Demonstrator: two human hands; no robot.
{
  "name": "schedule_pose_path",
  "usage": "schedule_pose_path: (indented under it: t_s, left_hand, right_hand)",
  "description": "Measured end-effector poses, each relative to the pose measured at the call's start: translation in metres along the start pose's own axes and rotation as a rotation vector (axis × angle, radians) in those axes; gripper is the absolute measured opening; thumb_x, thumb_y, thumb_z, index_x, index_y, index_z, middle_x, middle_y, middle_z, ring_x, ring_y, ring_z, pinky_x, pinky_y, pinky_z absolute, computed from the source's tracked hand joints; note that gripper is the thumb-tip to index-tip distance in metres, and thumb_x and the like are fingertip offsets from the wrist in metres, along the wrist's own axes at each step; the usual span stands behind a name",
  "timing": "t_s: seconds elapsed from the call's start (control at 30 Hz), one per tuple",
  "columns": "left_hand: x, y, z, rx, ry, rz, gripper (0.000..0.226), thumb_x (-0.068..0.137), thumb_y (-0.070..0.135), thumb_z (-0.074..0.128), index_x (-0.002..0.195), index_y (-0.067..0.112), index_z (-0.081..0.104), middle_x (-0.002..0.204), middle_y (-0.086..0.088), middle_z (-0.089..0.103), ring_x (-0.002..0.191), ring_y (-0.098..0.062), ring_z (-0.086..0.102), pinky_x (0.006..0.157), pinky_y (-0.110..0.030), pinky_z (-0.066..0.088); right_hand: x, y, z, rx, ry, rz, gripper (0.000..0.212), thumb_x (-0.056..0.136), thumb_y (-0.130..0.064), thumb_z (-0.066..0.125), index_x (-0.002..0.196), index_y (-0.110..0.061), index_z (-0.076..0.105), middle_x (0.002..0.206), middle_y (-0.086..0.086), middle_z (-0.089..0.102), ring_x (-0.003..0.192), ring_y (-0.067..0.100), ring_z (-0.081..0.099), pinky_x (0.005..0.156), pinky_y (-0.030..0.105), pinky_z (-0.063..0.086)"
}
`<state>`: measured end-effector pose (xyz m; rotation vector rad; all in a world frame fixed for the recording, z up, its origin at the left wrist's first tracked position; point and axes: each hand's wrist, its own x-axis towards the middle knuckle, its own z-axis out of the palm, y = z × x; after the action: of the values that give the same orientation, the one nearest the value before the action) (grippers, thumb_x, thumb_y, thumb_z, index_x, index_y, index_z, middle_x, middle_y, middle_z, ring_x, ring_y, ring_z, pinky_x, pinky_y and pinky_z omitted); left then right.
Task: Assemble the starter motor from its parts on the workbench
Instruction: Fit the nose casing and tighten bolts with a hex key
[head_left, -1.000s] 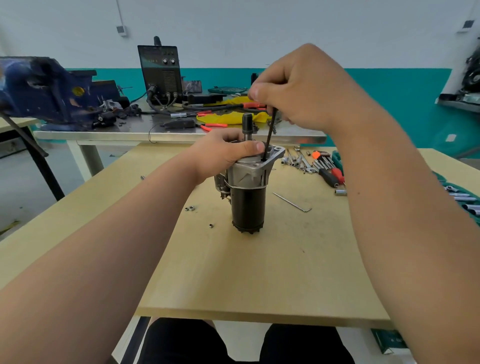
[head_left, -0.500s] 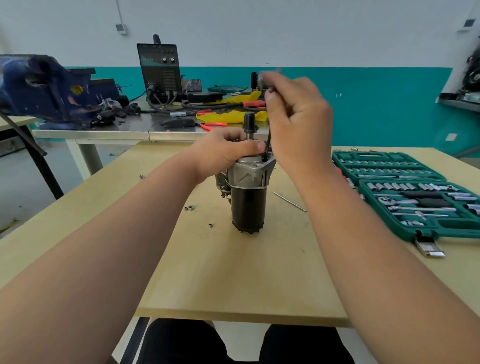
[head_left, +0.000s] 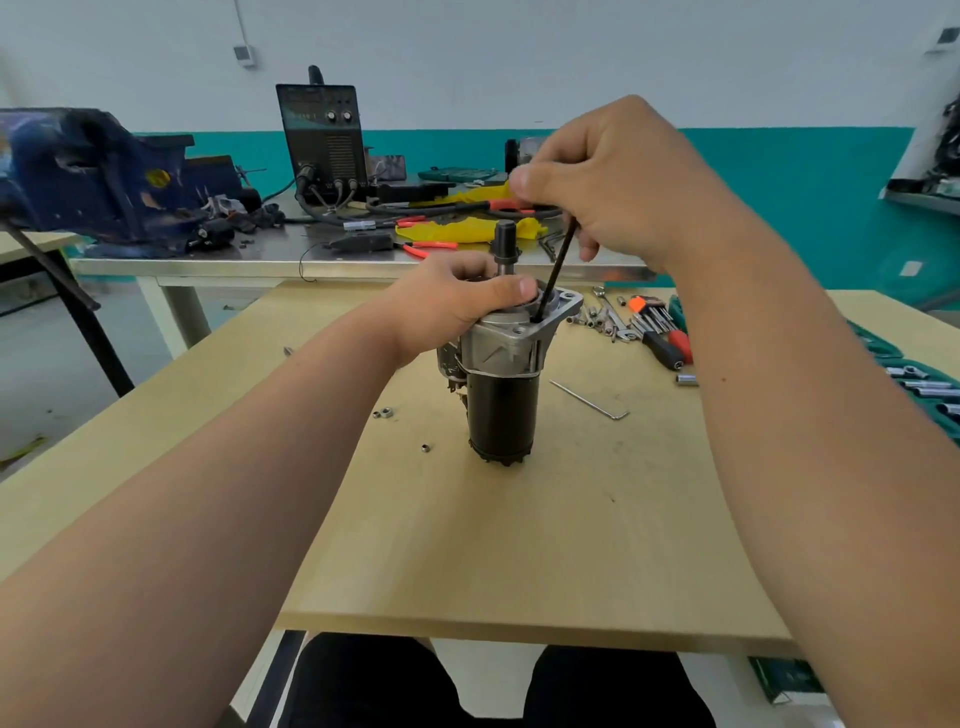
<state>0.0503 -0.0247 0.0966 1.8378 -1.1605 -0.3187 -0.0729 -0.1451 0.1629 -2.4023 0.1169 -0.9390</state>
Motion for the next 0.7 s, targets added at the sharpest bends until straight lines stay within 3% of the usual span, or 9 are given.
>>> schedule_pose_path:
  t_s: [0.1,0.17,0.27,0.37,0.57,0.63,0.7]
  left_hand:
    - [-0.004,0.004,0.003,-0.005,-0.006,0.018,0.075,0.067,0.064,0.062,0.102,-0.003,0.057,0.091,-0.016,0.058,0.081,-0.025,0.057,0.073,-0.035,0.047]
    - [-0.004,0.005,0.003,-0.013,-0.012,0.007,0.077,0.07,0.061,0.064,0.11,-0.004,0.058,0.103,-0.024,0.062,0.094,-0.036,0.06,0.085,-0.046,0.05]
    - [-0.004,0.005,0.003,-0.03,-0.017,-0.009,0.071,0.077,0.054,0.067,0.116,-0.004,0.056,0.115,-0.03,0.059,0.108,-0.041,0.058,0.097,-0.055,0.046]
    - [-0.004,0.006,0.004,-0.045,-0.033,-0.017,0.071,0.078,0.053,0.07,0.121,-0.003,0.056,0.119,-0.029,0.058,0.112,-0.041,0.057,0.1,-0.057,0.042]
    - [-0.01,0.012,0.005,-0.032,-0.052,-0.02,0.082,0.068,0.059,0.07,0.121,-0.002,0.056,0.121,-0.028,0.058,0.113,-0.04,0.057,0.103,-0.059,0.042]
    - [-0.01,0.011,0.005,-0.01,-0.051,-0.02,0.082,0.069,0.063,0.071,0.12,0.0,0.058,0.12,-0.027,0.06,0.112,-0.039,0.058,0.102,-0.057,0.044]
    - [-0.01,0.011,0.005,0.011,-0.04,-0.023,0.081,0.066,0.065,0.067,0.118,0.002,0.059,0.118,-0.026,0.061,0.11,-0.039,0.059,0.098,-0.055,0.045]
  right_hand:
    - [0.007,0.002,0.008,0.171,-0.096,0.146,0.03,0.098,-0.035,0.047,0.083,-0.023,0.07,0.058,-0.001,0.056,0.034,0.008,0.039,0.035,0.021,0.036]
    - [0.009,0.006,0.014,0.377,-0.149,0.258,0.036,0.101,-0.037,0.04,0.085,-0.017,0.066,0.059,-0.002,0.061,0.035,0.009,0.033,0.035,0.019,0.028]
    - [0.006,0.013,0.019,0.595,-0.097,0.355,0.043,0.099,-0.049,0.04,0.076,-0.017,0.057,0.054,-0.002,0.056,0.038,0.011,0.029,0.037,0.019,0.025]
    - [0.001,0.018,0.023,0.808,-0.145,0.332,0.046,0.095,-0.058,0.039,0.076,-0.019,0.054,0.054,-0.004,0.045,0.042,0.01,0.027,0.037,0.021,0.027]
    - [0.0,0.03,0.014,1.051,-0.41,0.31,0.033,0.101,-0.039,0.035,0.09,-0.02,0.058,0.06,-0.007,0.048,0.05,0.008,0.033,0.042,0.019,0.034]
    - [-0.003,0.032,0.008,1.05,-0.411,0.27,0.028,0.101,-0.033,0.037,0.095,-0.018,0.06,0.065,-0.005,0.053,0.054,0.009,0.041,0.046,0.021,0.041]
    - [-0.005,0.031,0.007,0.989,-0.29,0.186,0.02,0.099,-0.025,0.044,0.094,-0.015,0.061,0.067,-0.003,0.059,0.052,0.008,0.047,0.047,0.023,0.047]
